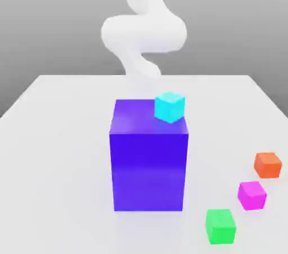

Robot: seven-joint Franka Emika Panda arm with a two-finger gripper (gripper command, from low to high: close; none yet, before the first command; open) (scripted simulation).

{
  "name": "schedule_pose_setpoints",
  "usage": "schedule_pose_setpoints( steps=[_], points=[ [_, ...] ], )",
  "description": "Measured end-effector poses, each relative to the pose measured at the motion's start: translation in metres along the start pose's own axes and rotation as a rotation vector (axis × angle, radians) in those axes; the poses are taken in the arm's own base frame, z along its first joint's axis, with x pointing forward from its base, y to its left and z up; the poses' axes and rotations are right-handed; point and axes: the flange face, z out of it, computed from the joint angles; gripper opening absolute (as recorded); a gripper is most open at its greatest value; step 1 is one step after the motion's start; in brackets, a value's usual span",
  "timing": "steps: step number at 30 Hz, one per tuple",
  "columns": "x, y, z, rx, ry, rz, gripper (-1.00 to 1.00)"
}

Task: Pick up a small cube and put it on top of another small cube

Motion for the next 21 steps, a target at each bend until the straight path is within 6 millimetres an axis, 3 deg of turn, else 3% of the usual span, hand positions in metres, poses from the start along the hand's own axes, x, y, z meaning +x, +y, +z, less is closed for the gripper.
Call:
schedule_pose_setpoints(
  steps=[5,11,16,21],
  points=[
    [-0.051,-0.025,0.108,-0.001,-0.192,-0.29,0.0],
    [-0.147,-0.039,0.214,0.008,-0.396,-0.641,0.0],
    [-0.242,-0.03,0.281,0.018,-0.553,-0.942,0.0],
    [-0.348,-0.005,0.326,0.036,-0.703,-1.269,0.0]
  ],
)
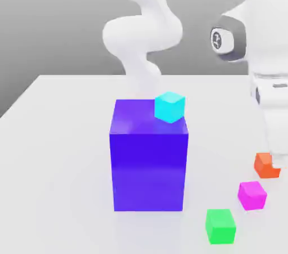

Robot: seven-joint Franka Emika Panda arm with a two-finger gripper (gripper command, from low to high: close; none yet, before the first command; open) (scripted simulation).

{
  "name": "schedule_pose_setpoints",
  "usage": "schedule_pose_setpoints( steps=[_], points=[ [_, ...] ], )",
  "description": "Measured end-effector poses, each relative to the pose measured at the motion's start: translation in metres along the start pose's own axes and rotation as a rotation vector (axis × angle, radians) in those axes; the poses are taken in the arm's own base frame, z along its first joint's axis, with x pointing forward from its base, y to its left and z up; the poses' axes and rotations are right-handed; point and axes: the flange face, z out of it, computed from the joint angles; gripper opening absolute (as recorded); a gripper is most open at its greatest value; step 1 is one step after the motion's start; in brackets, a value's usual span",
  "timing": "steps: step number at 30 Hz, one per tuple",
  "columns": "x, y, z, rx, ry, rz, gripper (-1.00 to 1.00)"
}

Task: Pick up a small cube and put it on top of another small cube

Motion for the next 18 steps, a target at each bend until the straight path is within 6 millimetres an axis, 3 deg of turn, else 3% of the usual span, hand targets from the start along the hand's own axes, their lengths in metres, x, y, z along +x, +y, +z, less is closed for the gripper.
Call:
schedule_pose_setpoints(
  steps=[3,8,9,15,18],
  points=[
    [-0.02,-0.02,0.051,-0.008,-0.082,-0.155,0.0],
    [-0.031,-0.025,0.112,-0.009,-0.103,-0.198,0.0],
    [-0.032,-0.025,0.121,-0.008,-0.103,-0.198,-1.0],
    [-0.033,-0.025,0.126,-0.008,-0.105,-0.199,-1.0],
    [-0.03,-0.025,0.105,-0.009,-0.105,-0.2,-1.0]
  ],
)
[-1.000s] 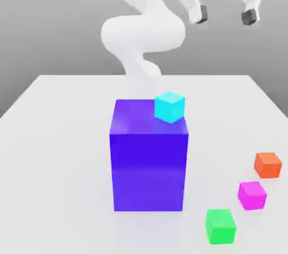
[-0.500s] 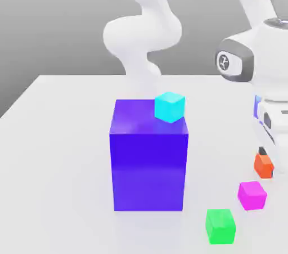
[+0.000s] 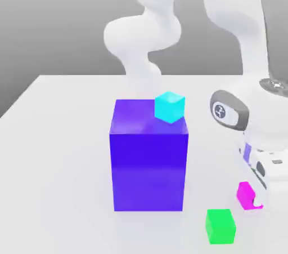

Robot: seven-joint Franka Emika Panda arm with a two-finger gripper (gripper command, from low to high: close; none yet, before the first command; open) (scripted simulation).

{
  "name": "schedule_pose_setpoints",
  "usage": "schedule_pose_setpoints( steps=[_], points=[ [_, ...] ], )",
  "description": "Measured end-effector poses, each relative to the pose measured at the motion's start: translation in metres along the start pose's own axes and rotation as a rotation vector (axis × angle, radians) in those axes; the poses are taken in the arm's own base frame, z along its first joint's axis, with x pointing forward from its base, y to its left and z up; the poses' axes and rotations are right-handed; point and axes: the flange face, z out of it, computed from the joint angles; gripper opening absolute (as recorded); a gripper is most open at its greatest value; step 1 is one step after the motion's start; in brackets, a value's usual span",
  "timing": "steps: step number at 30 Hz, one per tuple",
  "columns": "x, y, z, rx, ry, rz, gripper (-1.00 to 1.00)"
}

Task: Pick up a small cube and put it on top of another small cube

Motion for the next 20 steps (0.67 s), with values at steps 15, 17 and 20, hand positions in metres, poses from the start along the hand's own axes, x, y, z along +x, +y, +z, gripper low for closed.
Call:
schedule_pose_setpoints(
  steps=[15,17,20],
  points=[
    [-0.021,0.134,-0.059,0.002,0.001,0.158,-1.0],
    [-0.022,0.135,-0.036,0.003,0.0,0.16,1.0],
    [-0.022,0.135,-0.036,0.003,0.0,0.16,1.0]
  ],
)
